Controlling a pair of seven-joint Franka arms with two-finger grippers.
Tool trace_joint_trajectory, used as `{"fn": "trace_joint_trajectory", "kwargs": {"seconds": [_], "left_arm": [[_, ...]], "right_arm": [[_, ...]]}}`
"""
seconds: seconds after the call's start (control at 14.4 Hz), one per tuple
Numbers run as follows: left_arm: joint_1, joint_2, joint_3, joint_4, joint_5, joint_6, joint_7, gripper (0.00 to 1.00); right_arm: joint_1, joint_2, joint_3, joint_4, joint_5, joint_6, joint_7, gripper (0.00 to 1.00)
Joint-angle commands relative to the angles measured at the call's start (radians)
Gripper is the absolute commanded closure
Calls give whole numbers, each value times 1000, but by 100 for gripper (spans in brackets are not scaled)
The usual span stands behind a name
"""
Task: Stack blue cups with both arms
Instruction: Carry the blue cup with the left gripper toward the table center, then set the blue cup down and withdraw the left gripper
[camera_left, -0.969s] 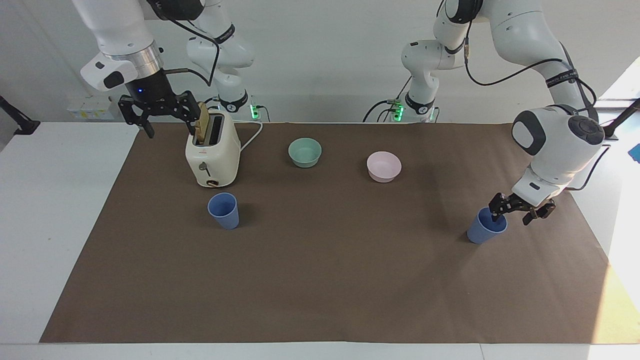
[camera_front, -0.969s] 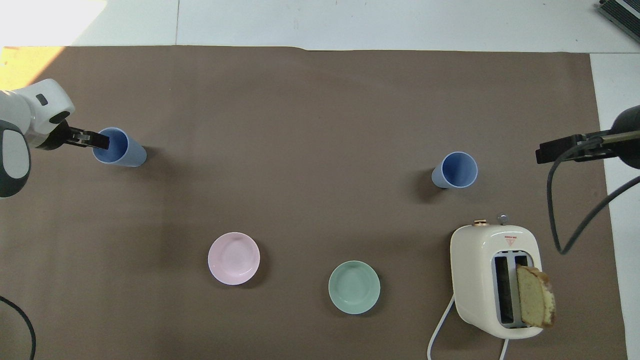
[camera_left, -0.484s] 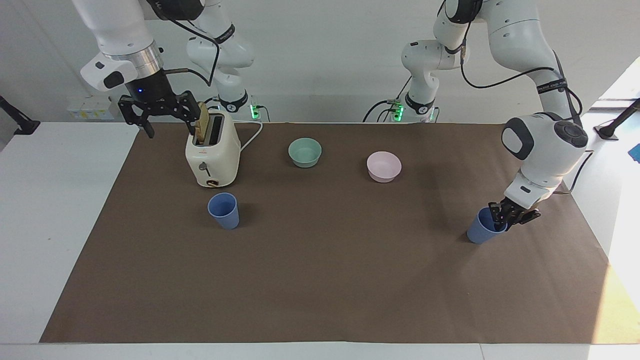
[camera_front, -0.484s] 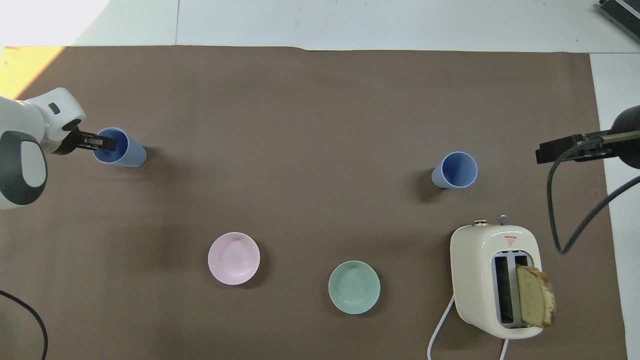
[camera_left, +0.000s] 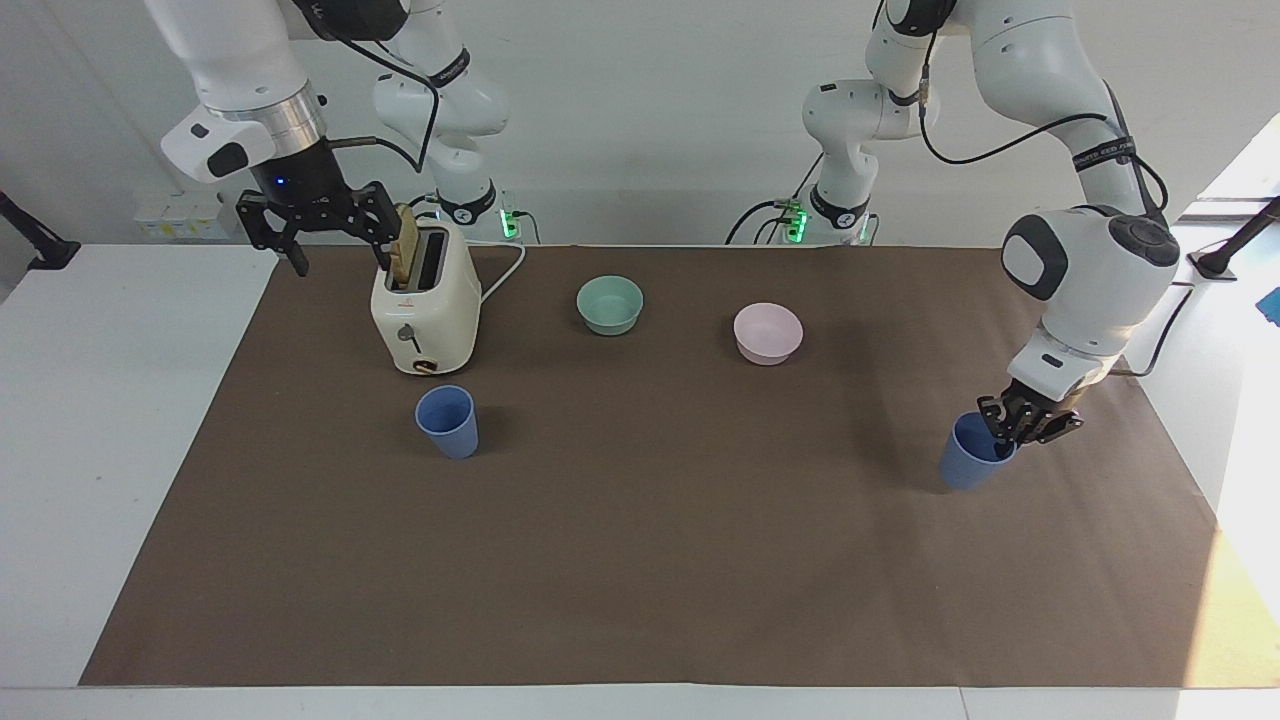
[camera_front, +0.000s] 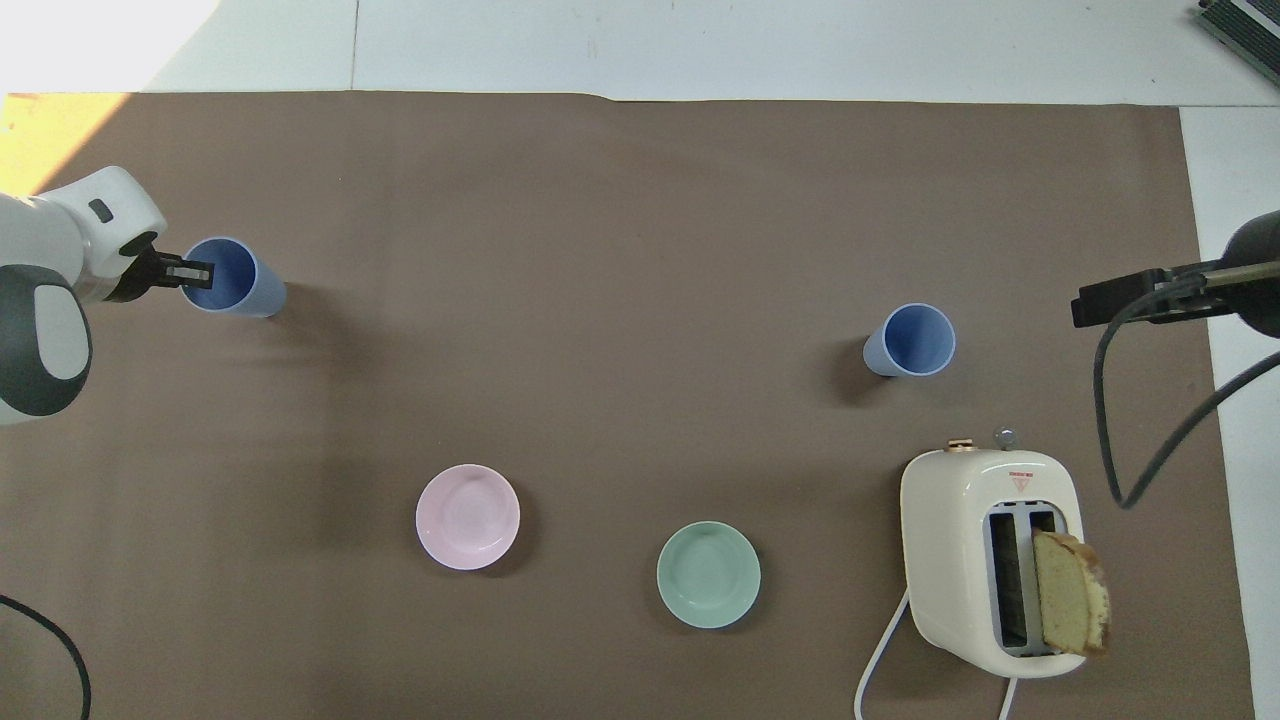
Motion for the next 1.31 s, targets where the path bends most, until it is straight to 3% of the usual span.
{"fn": "trace_joint_trajectory", "kwargs": {"seconds": [0.0,0.62,1.11,1.18,1.25], "left_arm": [[-99,-15,10,-2,-4,-26,-87,100],[-471,8,8,-41,-4,1,-609,100],[-583,7,5,-105,-5,99,-735,100],[-583,8,5,-98,-7,100,-735,86],[-584,17,5,-88,-7,96,-735,64]], "right_arm": [[-15,-9,6,-14,16,7,-20,0],[-15,-9,4,-15,16,7,-20,0],[-15,-9,6,-14,16,7,-20,0],[-15,-9,6,-14,16,7,-20,0],[-15,-8,6,-14,16,7,-20,0]]}}
